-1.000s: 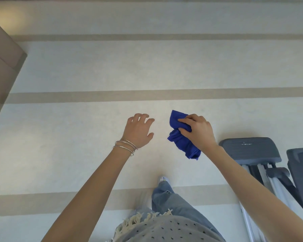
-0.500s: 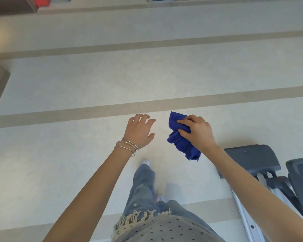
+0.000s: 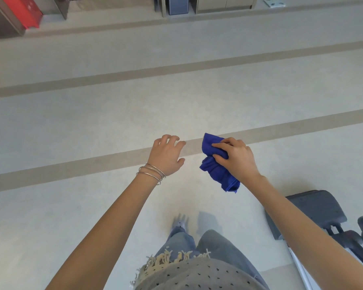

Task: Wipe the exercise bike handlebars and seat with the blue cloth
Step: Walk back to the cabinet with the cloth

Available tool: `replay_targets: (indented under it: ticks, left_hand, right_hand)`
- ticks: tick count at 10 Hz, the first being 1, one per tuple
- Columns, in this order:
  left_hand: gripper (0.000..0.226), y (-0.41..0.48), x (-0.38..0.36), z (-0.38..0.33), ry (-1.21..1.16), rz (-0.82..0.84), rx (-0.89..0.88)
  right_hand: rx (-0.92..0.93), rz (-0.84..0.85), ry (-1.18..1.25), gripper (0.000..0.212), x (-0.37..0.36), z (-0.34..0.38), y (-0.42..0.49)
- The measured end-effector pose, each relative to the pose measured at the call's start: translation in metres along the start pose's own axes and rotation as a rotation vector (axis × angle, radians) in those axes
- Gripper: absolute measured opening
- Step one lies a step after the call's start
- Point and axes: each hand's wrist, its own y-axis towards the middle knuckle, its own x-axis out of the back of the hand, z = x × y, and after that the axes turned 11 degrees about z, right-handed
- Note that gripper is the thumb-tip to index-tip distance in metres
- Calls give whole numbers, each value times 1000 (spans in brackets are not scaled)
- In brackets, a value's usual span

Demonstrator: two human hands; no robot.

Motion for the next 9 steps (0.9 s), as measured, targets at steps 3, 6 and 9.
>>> replay_targets:
  ticks: [3,6,9]
  left_hand:
    - [52,82,21,19,13,30,-31]
    - [53,197,57,2,20,31,-19]
    - [53,307,97,-26,15,28,-8]
  right_hand:
    - [-41,1,10,30,23,-24,76]
    - [-37,36,-1,31,68,-92,174]
    - [-22,81,-41,32,124,-158,261]
